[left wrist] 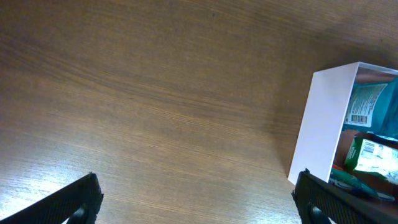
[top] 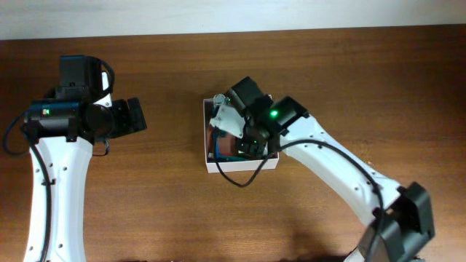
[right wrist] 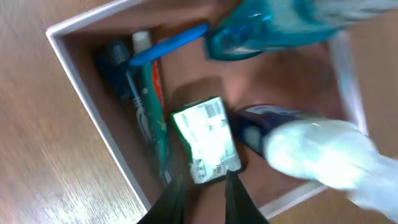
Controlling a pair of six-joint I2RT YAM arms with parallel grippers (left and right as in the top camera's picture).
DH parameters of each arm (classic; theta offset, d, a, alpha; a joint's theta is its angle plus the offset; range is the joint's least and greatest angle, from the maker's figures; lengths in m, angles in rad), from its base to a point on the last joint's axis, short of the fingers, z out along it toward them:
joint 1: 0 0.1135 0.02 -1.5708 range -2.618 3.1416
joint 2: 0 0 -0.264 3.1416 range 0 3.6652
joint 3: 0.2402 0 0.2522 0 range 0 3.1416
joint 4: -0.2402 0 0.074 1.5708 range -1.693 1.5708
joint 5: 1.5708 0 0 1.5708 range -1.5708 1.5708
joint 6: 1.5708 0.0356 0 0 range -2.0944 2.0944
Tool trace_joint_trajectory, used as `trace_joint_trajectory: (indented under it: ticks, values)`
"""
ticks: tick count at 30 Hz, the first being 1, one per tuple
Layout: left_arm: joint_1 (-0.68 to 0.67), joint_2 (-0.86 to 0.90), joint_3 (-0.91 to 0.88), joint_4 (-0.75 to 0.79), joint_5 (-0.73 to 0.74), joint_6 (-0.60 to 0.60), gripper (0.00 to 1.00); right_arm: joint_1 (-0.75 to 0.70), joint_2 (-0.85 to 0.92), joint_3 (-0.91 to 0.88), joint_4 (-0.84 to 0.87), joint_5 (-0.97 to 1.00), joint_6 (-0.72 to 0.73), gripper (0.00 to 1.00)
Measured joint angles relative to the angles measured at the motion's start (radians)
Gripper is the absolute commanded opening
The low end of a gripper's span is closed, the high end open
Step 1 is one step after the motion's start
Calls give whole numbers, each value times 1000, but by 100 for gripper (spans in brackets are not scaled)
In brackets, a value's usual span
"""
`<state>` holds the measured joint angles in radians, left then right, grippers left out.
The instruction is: Pack container
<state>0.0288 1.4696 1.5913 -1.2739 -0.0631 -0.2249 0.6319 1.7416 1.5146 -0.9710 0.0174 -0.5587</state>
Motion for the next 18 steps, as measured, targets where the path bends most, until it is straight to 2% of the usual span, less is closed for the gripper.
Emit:
trace_joint_trajectory:
  ticks: [3,6,9,10,11,12,13,18]
  values:
    - [0,0,0,0,0,0,100,-32,-76,0,53,46,108,22]
    - [-6,0,0,13,0,1,100,-118,-167,6,70,74,216,43]
    - [-30,0,0,52,0,5,100,-259,-232,21,71,79,344,56]
    - [-44,0,0,67,-1,10,100,-296,-239,24,68,72,364,64]
    - [-57,0,0,81,0,17,100,-352,-243,26,59,58,395,78]
    - [-78,0,0,101,0,27,100,-402,-242,26,48,35,419,96]
    - [-90,0,0,114,0,34,100,-431,-238,26,42,22,422,99]
    - [-150,17,0,164,0,74,100,-560,-207,26,36,-73,466,98]
